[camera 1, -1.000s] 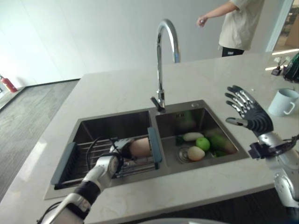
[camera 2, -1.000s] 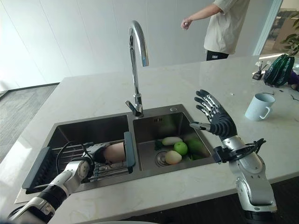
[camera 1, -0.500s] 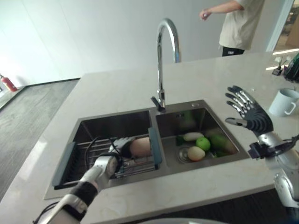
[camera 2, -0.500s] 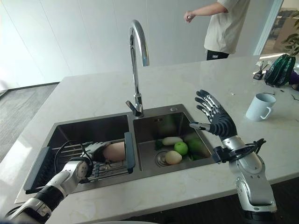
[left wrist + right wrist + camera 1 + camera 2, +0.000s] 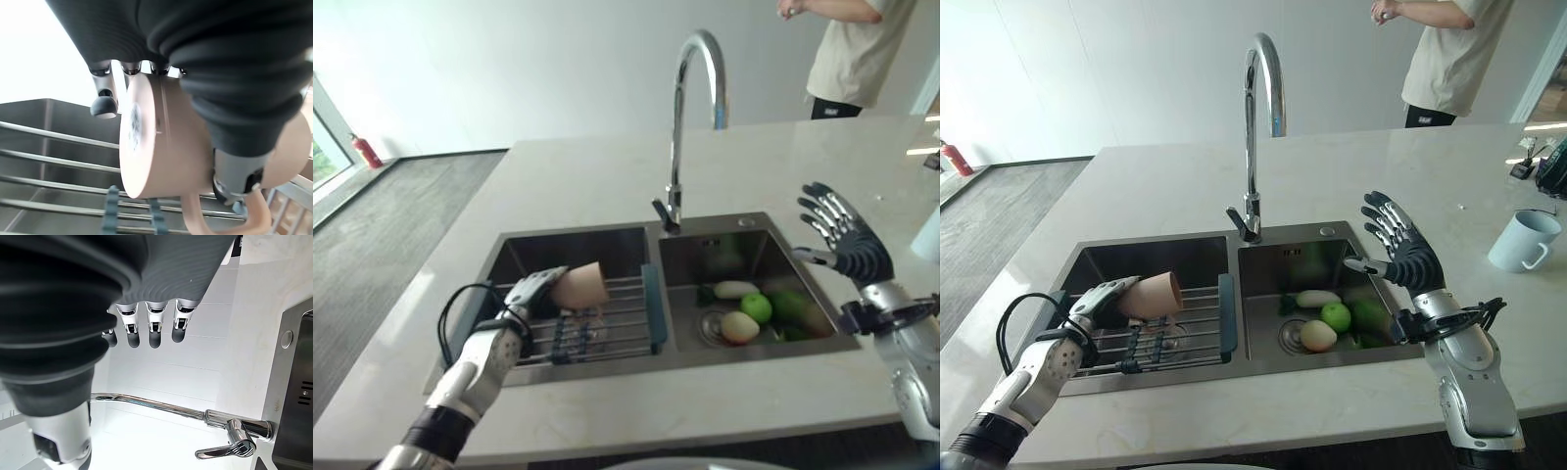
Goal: Place the dishes in the dishwasher.
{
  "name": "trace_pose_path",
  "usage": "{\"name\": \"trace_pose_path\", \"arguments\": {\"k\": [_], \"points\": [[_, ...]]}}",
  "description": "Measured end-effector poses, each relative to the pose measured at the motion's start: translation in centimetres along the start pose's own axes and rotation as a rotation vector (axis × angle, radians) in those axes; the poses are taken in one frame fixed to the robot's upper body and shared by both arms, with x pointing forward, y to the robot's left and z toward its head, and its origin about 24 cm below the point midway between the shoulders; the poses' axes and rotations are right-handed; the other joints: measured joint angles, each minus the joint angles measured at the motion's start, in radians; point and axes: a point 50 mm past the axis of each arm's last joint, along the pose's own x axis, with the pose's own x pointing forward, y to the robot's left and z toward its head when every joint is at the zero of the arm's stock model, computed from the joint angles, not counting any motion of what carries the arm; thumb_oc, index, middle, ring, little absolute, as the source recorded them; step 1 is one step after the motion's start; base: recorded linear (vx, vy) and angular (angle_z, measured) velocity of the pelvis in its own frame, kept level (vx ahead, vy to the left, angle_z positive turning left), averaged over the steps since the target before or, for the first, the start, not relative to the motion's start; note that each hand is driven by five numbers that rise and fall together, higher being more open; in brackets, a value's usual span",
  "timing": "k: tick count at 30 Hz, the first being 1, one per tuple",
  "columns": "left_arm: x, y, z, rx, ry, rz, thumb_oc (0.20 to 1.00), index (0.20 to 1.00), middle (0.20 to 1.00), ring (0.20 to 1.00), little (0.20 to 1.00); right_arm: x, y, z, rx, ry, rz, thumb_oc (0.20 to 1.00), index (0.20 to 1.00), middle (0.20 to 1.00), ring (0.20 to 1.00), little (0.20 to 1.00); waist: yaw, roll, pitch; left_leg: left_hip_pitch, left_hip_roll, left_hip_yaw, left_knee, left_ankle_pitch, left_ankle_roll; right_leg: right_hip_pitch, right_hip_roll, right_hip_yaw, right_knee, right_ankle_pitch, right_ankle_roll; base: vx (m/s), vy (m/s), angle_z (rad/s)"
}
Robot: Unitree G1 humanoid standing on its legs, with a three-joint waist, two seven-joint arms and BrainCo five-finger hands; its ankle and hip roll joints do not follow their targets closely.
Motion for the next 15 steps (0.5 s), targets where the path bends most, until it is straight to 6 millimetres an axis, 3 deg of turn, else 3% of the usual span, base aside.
{"name": "trace_pose_path", "arguments": {"k": [3,7,9,11,15], "points": [[0.0,0.9,-0.1,-0.046,0.002,0.043,0.200,0.200,0.200,0.200,0.200,0.0,0.0,0.0,0.000,0.000,-0.003,1.000,1.000,1.000,1.000,1.000,0.005,-0.002,0.008,0.000,0.001,-0.004,0.000,0.000,0.000,0.002,0.000,-0.010,0.000,-0.002,-0.001,0.01,-0.006,0.05],[-0.9,3.6,-1.0,-0.250,0.021,0.208,0.200,0.200,0.200,0.200,0.200,-0.1,-0.5,0.1,-0.014,-0.002,-0.032,1.000,1.000,1.000,1.000,1.000,0.011,0.002,0.025,-0.001,0.001,-0.006,0.000,-0.001,0.000,0.002,0.000,-0.013,0.000,-0.003,-0.001,0.00,0.000,0.00],[-1.3,5.0,-1.0,-0.449,0.002,0.312,0.200,0.200,0.200,0.200,0.200,-0.3,-0.8,0.2,-0.028,-0.004,-0.053,1.000,1.000,1.000,1.000,1.000,0.028,0.005,0.029,-0.001,0.002,-0.009,0.000,-0.001,0.000,0.003,0.000,-0.015,0.000,-0.004,-0.001,0.01,-0.043,0.03],[-2.0,5.3,0.3,-0.685,-0.084,0.376,0.200,0.200,0.200,0.200,0.200,-0.6,-0.6,-0.1,-0.010,-0.005,-0.064,1.000,1.000,1.000,1.000,1.000,0.034,0.003,0.036,0.000,0.002,-0.019,0.000,-0.001,0.000,0.009,0.000,-0.019,0.000,-0.008,-0.001,0.00,-0.070,0.12],[-2.3,5.1,1.6,-0.974,-0.174,0.389,0.200,0.200,0.200,0.200,0.200,-0.7,-0.6,-0.1,-0.009,-0.007,-0.067,1.000,1.000,1.000,1.000,1.000,0.043,0.005,0.045,-0.002,0.006,-0.029,0.000,-0.001,-0.001,0.016,0.001,-0.033,0.000,-0.011,-0.001,-0.03,-0.112,0.10]]}}
